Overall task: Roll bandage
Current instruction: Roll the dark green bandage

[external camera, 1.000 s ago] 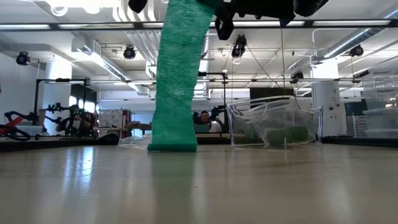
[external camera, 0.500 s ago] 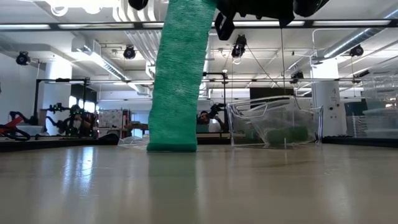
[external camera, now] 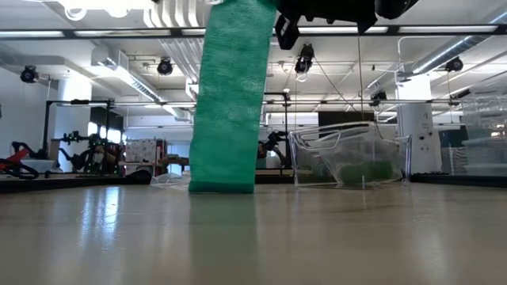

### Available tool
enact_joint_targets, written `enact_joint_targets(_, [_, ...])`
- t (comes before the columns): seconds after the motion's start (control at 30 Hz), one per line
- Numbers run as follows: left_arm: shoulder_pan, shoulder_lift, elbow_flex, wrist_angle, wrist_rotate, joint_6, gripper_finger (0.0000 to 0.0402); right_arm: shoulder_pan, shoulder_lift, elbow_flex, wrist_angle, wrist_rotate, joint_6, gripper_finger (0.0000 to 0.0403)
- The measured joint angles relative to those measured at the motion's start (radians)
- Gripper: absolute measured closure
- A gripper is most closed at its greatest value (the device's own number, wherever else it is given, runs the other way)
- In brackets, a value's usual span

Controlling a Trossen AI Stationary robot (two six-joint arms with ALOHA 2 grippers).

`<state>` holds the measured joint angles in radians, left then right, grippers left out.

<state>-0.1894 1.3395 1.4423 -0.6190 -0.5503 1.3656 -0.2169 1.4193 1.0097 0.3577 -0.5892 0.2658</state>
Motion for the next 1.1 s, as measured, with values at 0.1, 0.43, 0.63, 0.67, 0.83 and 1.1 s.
enact_joint_targets(0.1, [0.001, -0.026, 0.068, -0.156, -0.042, -0.238, 0.0327, 0.000, -0.018, -0.006, -0.061, -0.028, -0.042, 0.0397])
enact_joint_targets(0.43, [0.061, -0.063, 0.143, -0.291, 0.212, -0.979, 0.0181, 0.001, -0.052, -0.005, -0.102, 0.098, -0.161, 0.0397])
enact_joint_targets(0.63, [0.126, -0.073, 0.064, -0.166, 0.341, -1.076, 0.0124, 0.006, -0.050, -0.004, -0.094, 0.147, -0.250, 0.0397])
enact_joint_targets(0.67, [0.137, -0.081, 0.047, -0.125, 0.351, -1.080, 0.0119, 0.008, -0.050, -0.004, -0.094, 0.146, -0.266, 0.0397])
enact_joint_targets(0.83, [0.180, -0.092, -0.051, 0.053, 0.412, -1.079, 0.0106, 0.007, -0.050, -0.004, -0.126, 0.224, -0.341, 0.0398])
enact_joint_targets(1.1, [0.279, -0.105, -0.215, 0.263, 0.507, -1.097, 0.0092, 0.007, -0.052, 0.020, -0.215, 0.394, -0.422, 0.0398])
